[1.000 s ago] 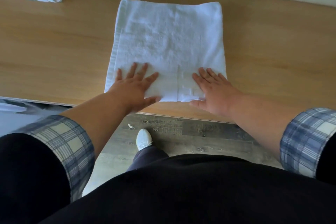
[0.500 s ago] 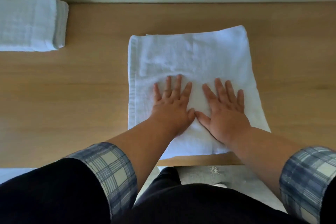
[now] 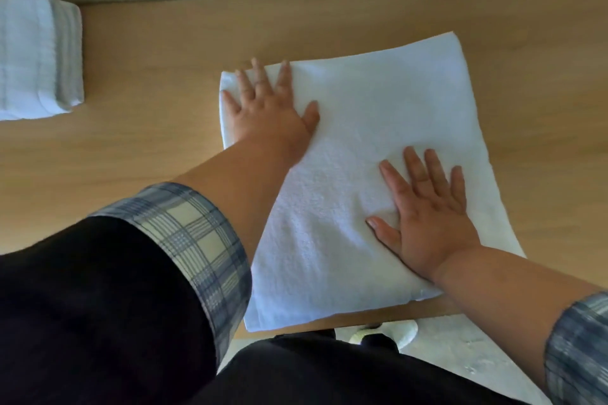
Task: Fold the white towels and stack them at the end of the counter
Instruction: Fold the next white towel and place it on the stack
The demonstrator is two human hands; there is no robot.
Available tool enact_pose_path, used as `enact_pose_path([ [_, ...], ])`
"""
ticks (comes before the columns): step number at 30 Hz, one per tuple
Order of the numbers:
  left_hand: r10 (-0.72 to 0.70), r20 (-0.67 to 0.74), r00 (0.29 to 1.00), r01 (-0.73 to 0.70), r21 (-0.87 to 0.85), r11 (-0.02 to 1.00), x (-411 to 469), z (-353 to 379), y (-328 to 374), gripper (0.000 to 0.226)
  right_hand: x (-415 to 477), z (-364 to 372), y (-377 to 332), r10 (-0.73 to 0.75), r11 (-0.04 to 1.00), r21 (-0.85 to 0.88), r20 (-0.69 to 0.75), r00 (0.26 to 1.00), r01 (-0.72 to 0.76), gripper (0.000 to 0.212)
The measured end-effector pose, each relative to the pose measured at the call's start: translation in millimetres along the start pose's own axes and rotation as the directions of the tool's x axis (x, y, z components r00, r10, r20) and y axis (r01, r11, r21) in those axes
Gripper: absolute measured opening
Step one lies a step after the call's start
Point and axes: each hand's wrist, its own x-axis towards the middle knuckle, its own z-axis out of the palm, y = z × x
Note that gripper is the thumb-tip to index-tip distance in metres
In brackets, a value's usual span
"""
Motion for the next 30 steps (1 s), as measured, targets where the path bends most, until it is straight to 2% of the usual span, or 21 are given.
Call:
enact_pose_path([
  [3, -0.095, 0.016, 0.995, 0.094, 0.022, 0.995, -1.9, -4.3, -0.6, 0.075, 0.1, -0.2, 0.4, 0.002, 1.000, 0.012, -0.005, 1.000, -0.002, 0.082],
  [5, -0.080, -0.016, 0.997, 0.080, -0.005, 0.997, -12.8, -7.4, 15.4, 0.071, 0.2, -0.8, 0.1, 0.003, 1.000, 0.017, -0.005, 1.000, -0.003, 0.082],
  [7, 0.137, -0.065, 0.988, -0.142, -0.080, 0.987, -40.5, -3.7, 41.1, 0.085, 0.4, -1.1, 0.2, -0.003, 1.000, 0.028, -0.012, 1.000, 0.004, 0.082],
  [8, 0.269, -0.066, 0.961, -0.276, -0.123, 0.953, -60.8, 1.0, 53.3, 0.085, 0.5, -1.5, -0.1, -0.008, 0.999, 0.039, -0.017, 1.000, 0.009, 0.082],
  [9, 0.356, -0.041, 0.934, -0.358, -0.138, 0.923, -82.0, 6.4, 61.6, 0.078, 0.8, -1.9, -0.3, -0.012, 0.999, 0.049, -0.021, 1.000, 0.013, 0.082],
  [10, 0.376, 0.004, 0.926, -0.373, -0.130, 0.919, -100.5, 12.4, 64.1, 0.071, 1.0, -1.9, -0.3, -0.012, 0.998, 0.053, -0.023, 1.000, 0.013, 0.081],
  [13, 0.196, 0.127, 0.972, -0.189, -0.062, 0.980, -131.7, 27.6, 49.5, 0.071, 0.4, 0.3, -0.3, -0.008, 0.999, 0.051, -0.039, 0.999, 0.010, 0.081],
  [16, 0.010, 0.124, 0.992, 0.001, -0.083, 0.997, -144.2, 33.3, 48.5, 0.076, 2.7, 1.7, 0.2, -0.006, 0.999, 0.043, -0.043, 0.999, 0.008, 0.081],
  [18, -0.059, 0.122, 0.991, 0.072, -0.107, 0.992, -155.4, 36.4, 56.3, 0.073, 3.7, 2.2, 1.3, -0.004, 0.999, 0.040, -0.036, 0.999, 0.006, 0.081],
  [30, -0.028, -0.040, 0.999, 0.027, -0.049, 0.998, -164.6, 48.1, 39.6, 0.072, 5.5, 6.0, 3.7, -0.028, 0.998, 0.057, -0.034, 0.999, 0.030, 0.080],
])
